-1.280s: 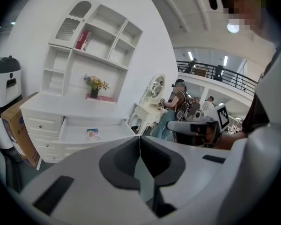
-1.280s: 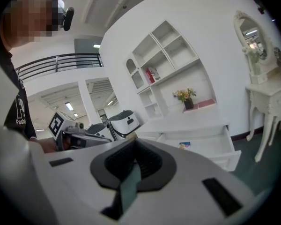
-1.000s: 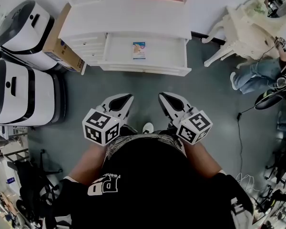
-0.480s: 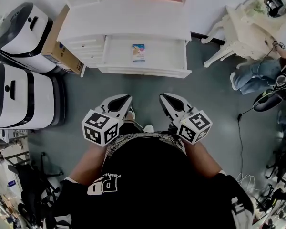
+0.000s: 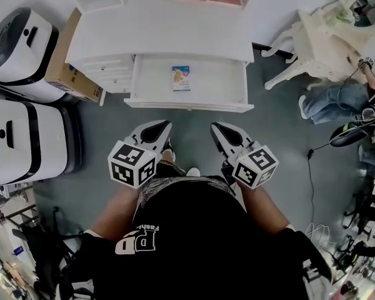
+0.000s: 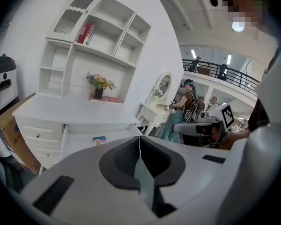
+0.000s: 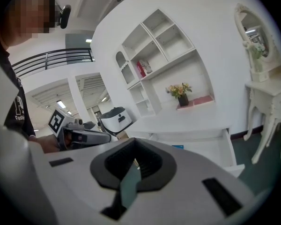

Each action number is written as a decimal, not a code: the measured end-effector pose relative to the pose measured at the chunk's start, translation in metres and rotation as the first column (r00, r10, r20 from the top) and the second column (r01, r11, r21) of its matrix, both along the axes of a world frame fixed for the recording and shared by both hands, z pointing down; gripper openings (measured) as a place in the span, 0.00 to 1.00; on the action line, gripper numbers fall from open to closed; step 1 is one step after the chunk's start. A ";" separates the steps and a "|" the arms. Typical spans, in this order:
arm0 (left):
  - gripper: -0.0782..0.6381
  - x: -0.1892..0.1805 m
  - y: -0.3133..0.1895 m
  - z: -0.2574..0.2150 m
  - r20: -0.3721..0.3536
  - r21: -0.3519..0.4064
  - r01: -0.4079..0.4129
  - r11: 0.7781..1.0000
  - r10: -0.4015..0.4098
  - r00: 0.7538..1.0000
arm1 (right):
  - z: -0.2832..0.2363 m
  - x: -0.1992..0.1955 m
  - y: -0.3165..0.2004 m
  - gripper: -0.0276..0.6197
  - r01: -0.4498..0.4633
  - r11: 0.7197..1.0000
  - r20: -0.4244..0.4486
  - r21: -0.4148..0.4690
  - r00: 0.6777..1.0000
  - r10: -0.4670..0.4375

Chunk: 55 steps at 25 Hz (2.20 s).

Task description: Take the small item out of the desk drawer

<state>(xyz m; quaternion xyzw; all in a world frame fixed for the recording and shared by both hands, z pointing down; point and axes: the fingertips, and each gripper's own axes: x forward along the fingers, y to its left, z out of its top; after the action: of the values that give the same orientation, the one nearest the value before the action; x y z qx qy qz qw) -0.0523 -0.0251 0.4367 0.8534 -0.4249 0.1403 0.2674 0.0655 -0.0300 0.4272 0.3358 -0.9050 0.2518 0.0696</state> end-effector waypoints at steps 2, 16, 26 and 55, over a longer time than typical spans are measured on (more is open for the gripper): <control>0.13 -0.009 -0.021 0.004 -0.002 -0.013 0.000 1.000 0.000 1.000 | 0.003 -0.007 -0.019 0.06 -0.002 1.000 -0.015 -0.014 1.000 0.002; 0.13 -0.057 -0.149 0.024 0.006 -0.053 -0.100 0.994 0.100 0.995 | 0.017 -0.050 -0.139 0.06 -0.070 0.996 -0.105 -0.063 0.992 0.063; 0.13 -0.082 -0.200 0.052 0.061 -0.104 -0.170 0.980 0.177 0.982 | 0.053 -0.075 -0.186 0.06 -0.102 0.984 -0.199 -0.144 0.977 0.072; 0.13 -0.031 -0.266 0.133 0.206 -0.183 0.117 0.976 -0.078 0.975 | 0.051 0.013 -0.262 0.06 0.038 0.993 -0.135 -0.115 0.989 -0.053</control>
<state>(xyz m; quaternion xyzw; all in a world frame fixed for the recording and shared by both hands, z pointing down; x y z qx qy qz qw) -0.0834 -0.2909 0.5701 0.7832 -0.4751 0.2515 0.3124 0.0782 -0.2920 0.4781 0.3273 -0.8899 0.2766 0.1563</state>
